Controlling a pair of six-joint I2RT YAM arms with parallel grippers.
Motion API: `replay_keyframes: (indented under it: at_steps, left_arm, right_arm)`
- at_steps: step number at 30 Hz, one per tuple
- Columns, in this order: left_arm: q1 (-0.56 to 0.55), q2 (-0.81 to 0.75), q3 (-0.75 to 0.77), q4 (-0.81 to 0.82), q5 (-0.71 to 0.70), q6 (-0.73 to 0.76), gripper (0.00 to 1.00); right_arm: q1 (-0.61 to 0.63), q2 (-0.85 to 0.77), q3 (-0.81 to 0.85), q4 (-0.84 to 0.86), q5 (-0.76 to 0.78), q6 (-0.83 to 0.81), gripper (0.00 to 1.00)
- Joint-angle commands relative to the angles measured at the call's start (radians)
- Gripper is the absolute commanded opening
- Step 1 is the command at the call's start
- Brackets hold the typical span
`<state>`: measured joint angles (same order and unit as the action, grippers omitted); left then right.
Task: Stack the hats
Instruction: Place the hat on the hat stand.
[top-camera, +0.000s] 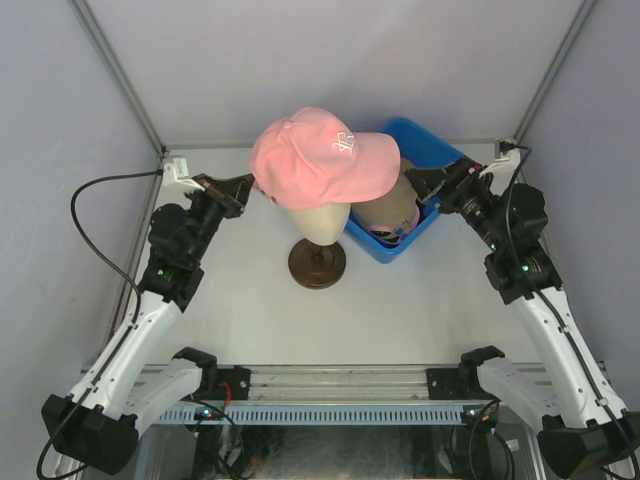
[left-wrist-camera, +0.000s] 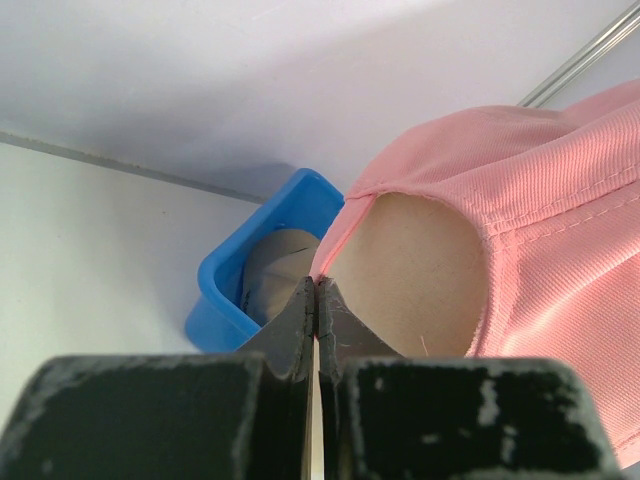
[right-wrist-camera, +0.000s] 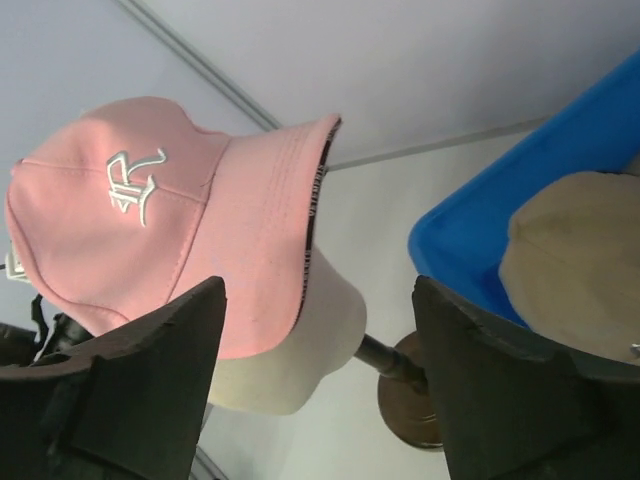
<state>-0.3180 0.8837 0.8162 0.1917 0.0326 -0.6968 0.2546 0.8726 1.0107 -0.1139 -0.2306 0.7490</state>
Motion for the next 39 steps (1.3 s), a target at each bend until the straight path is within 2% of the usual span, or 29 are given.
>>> replay_keyframes:
  at_steps: [1,18,29,39]
  left_arm:
    - [0.004,0.001,0.027,-0.002,-0.007,0.010,0.00]
    - [0.003,0.014,0.047,-0.016,0.002,0.019,0.00]
    - [0.003,0.017,0.094,-0.040,-0.055,0.020,0.00]
    - [0.004,0.018,0.096,-0.045,-0.051,0.020,0.00]
  right_arm:
    - [-0.006,0.046,0.013,0.131,-0.121,0.070,0.79]
    - [0.000,0.269,0.057,0.467,-0.289,0.082,0.80]
    - [0.005,0.197,0.109,0.377,-0.254,0.082,0.80]
    - [0.015,0.184,0.125,0.268,-0.258,0.082,0.80]
